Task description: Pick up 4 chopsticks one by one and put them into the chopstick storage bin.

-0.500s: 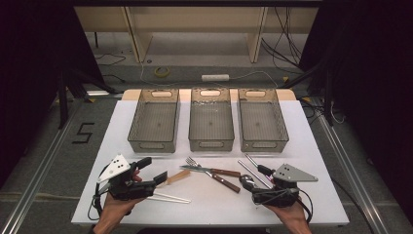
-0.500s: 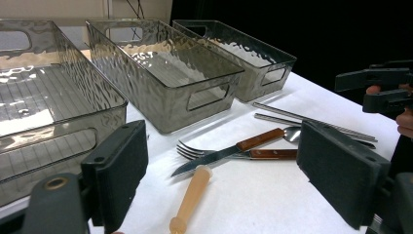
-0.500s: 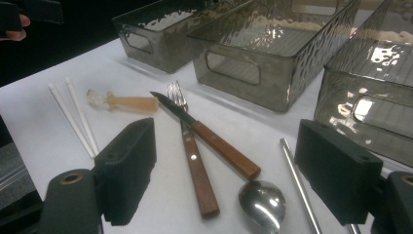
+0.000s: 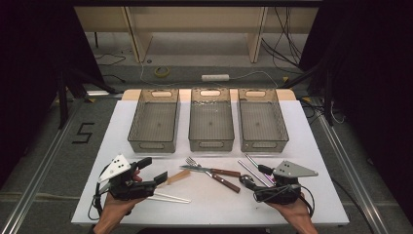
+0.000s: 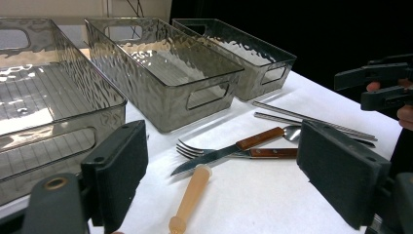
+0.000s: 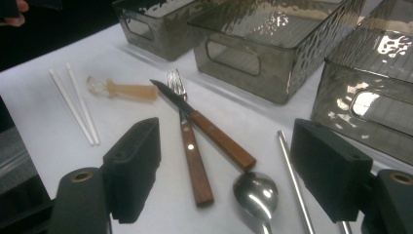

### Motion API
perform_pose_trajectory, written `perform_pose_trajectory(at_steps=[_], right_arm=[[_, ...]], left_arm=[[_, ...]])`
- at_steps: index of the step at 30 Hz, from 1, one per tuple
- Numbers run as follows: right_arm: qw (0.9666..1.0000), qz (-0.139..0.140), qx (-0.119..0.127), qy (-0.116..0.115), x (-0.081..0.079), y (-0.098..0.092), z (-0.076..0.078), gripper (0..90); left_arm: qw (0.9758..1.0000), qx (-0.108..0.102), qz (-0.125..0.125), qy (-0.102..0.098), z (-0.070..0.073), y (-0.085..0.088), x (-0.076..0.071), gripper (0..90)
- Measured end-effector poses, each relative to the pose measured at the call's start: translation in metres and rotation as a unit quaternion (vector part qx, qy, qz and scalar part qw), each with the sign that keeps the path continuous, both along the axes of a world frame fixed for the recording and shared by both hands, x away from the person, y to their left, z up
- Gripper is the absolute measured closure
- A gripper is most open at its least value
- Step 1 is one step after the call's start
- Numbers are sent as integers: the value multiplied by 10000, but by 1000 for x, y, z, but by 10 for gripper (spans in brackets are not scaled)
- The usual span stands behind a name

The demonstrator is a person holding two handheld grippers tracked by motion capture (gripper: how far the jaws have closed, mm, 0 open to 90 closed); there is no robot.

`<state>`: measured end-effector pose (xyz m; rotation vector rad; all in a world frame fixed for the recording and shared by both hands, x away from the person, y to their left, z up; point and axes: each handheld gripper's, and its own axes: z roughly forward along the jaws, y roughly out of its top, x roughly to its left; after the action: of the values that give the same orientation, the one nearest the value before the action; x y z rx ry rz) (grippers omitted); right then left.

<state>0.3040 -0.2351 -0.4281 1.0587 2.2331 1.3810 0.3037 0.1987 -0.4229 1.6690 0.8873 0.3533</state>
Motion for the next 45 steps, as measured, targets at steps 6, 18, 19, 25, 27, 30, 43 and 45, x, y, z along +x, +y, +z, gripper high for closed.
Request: perform_pose_trajectory(at_steps=[6,18,19,25,27,30,43,45], right_arm=[[9996,82,-197,208,6,-2,5,312],[9862,-9,-1280,1049,33,-21,19,405],[9862,-9,-1280,1049,33,-21,19,405],[9726,-115,-1794,1473,48,-28,11,459],[9675,-175,-1962,1584,52,-28,9,481],[9620,-152,-2097,1743,59,-28,6,523],[9348,-92,-2691,2314,77,-25,-10,638],[9309,-61,-2753,2402,77,-25,-12,666]], left_arm=[[10000,8,5,3,0,0,0,187],[10000,13,4,30,-1,0,1,187],[10000,19,1,30,-1,0,1,187],[10000,34,6,36,-1,-1,2,187],[10000,41,2,36,-1,-1,2,187],[10000,38,-3,36,-1,-1,2,187],[10000,22,-15,30,-1,-1,1,187],[10000,20,-10,26,-1,-1,1,187]])
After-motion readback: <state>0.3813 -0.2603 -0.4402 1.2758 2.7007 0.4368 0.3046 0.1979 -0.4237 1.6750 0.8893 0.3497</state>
